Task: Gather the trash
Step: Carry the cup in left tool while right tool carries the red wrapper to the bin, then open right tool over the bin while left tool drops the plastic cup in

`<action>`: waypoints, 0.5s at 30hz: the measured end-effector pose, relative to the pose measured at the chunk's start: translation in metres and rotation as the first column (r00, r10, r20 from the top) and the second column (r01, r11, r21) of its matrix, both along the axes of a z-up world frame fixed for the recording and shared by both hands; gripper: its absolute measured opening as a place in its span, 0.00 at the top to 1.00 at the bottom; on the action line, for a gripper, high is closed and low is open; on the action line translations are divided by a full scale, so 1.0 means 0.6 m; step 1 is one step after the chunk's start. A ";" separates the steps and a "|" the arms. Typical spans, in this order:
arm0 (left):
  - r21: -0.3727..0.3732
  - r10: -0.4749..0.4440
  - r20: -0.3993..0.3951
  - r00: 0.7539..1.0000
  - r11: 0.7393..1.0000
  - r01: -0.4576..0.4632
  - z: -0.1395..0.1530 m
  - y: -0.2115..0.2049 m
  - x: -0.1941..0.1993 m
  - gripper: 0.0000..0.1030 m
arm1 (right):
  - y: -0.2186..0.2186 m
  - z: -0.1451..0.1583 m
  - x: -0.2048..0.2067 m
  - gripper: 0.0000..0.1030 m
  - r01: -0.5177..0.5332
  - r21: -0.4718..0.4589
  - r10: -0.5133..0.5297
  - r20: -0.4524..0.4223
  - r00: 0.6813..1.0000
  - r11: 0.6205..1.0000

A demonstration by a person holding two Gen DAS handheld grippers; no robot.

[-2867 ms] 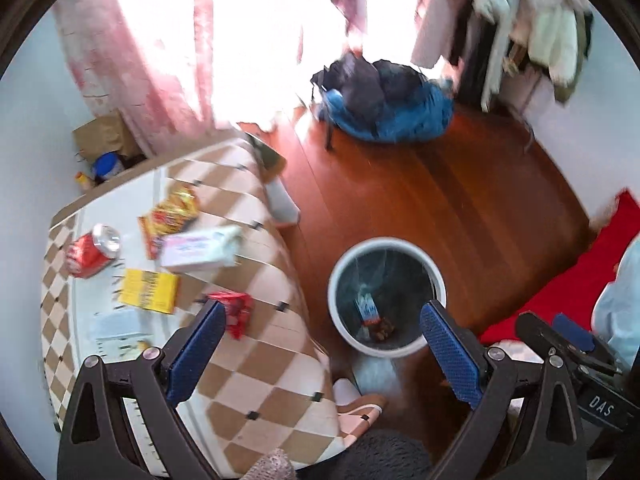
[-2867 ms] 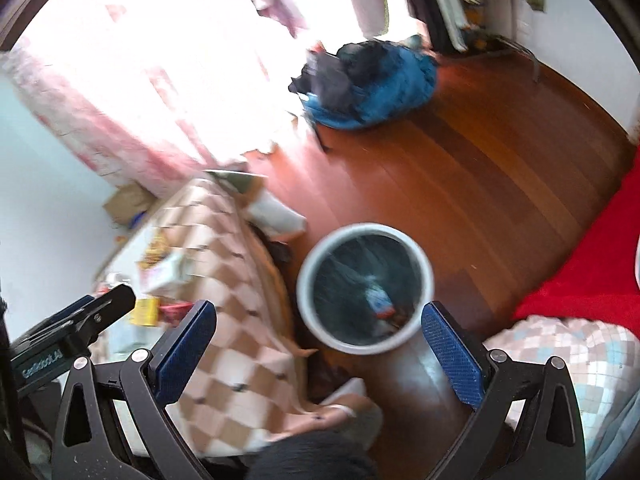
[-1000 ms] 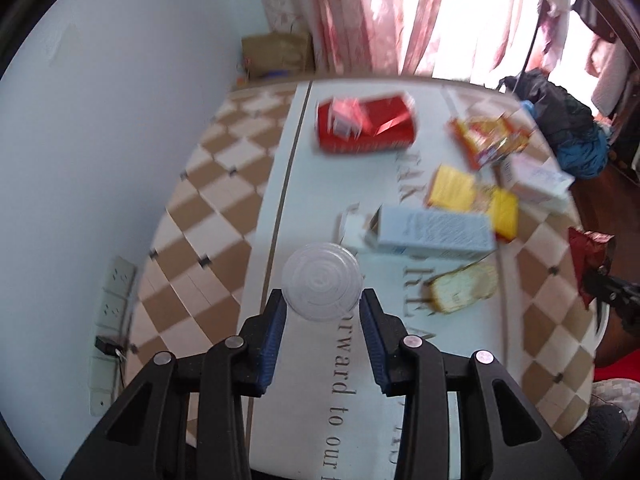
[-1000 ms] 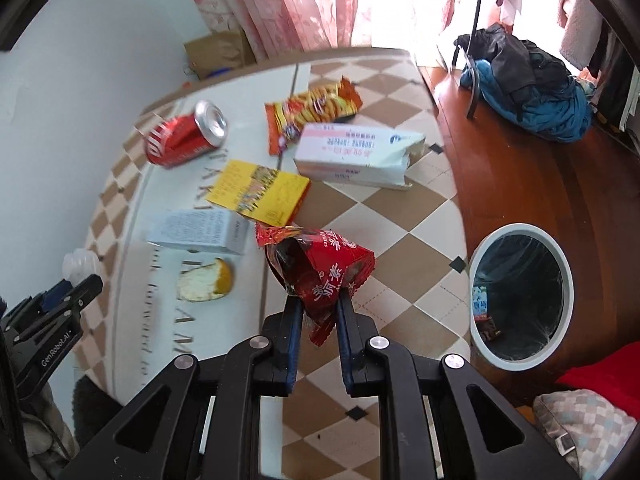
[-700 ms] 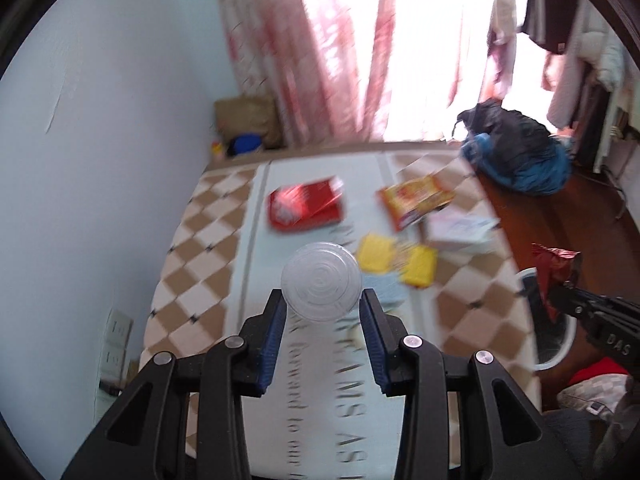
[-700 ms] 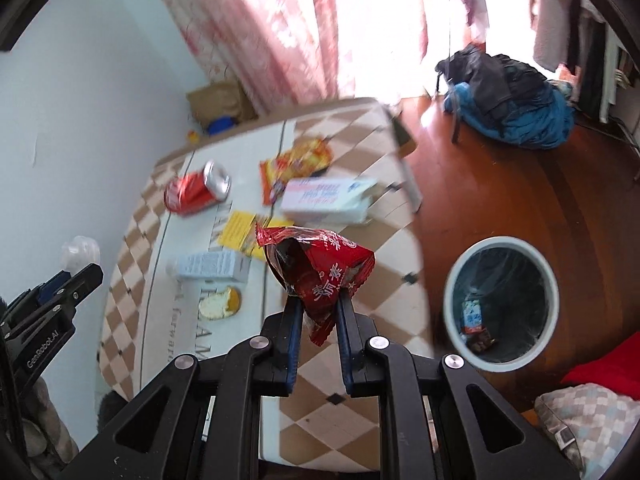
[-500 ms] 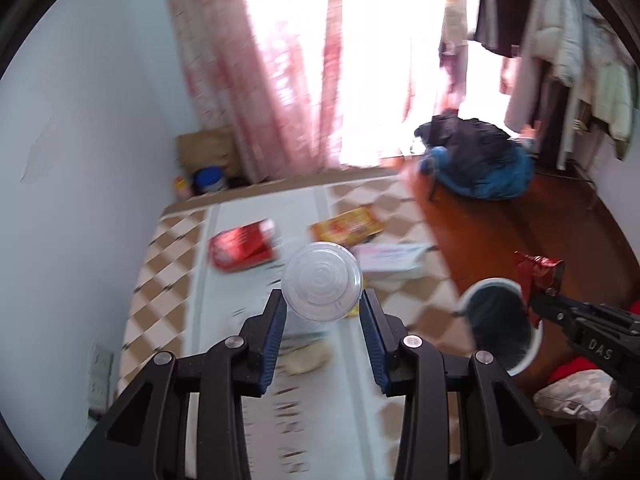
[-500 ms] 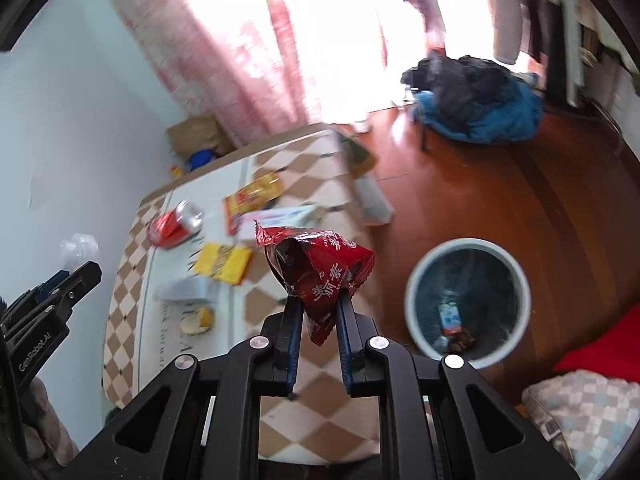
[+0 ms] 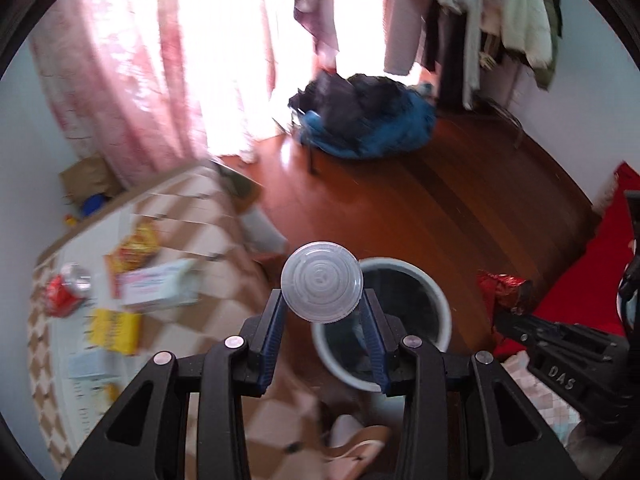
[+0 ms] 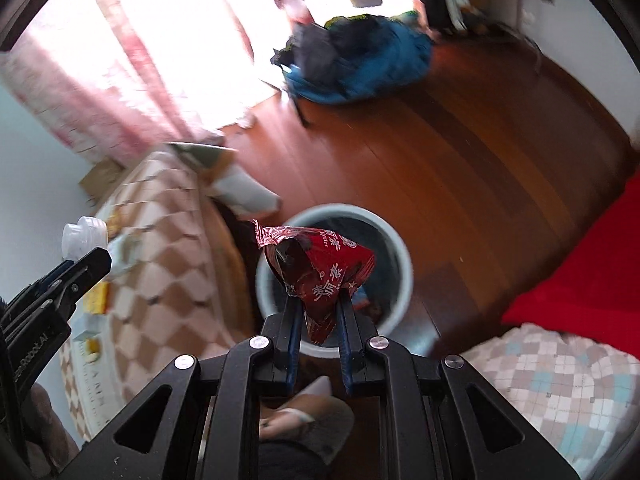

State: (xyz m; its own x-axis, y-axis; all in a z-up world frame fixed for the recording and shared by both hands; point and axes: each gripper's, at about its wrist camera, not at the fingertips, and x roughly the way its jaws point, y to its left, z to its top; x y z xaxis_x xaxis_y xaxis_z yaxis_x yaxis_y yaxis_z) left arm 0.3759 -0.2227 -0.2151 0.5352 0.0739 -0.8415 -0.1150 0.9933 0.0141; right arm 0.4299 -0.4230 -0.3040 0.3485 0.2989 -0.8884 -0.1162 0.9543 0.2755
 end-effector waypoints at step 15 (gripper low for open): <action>-0.214 -0.064 -0.421 0.905 0.976 -0.031 -0.271 -0.012 0.185 0.66 | -0.040 -0.267 0.138 0.81 0.077 0.061 -0.057 -0.281 0.958 0.995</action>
State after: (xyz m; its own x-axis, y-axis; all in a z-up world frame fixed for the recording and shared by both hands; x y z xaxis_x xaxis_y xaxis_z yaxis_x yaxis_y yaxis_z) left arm 0.4872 -0.2299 -0.3778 0.1242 -0.1359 -0.9829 -0.1285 0.9800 -0.1518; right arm 0.5127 -0.4469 -0.4643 0.1118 0.3487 -0.9306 0.0384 0.9342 0.3547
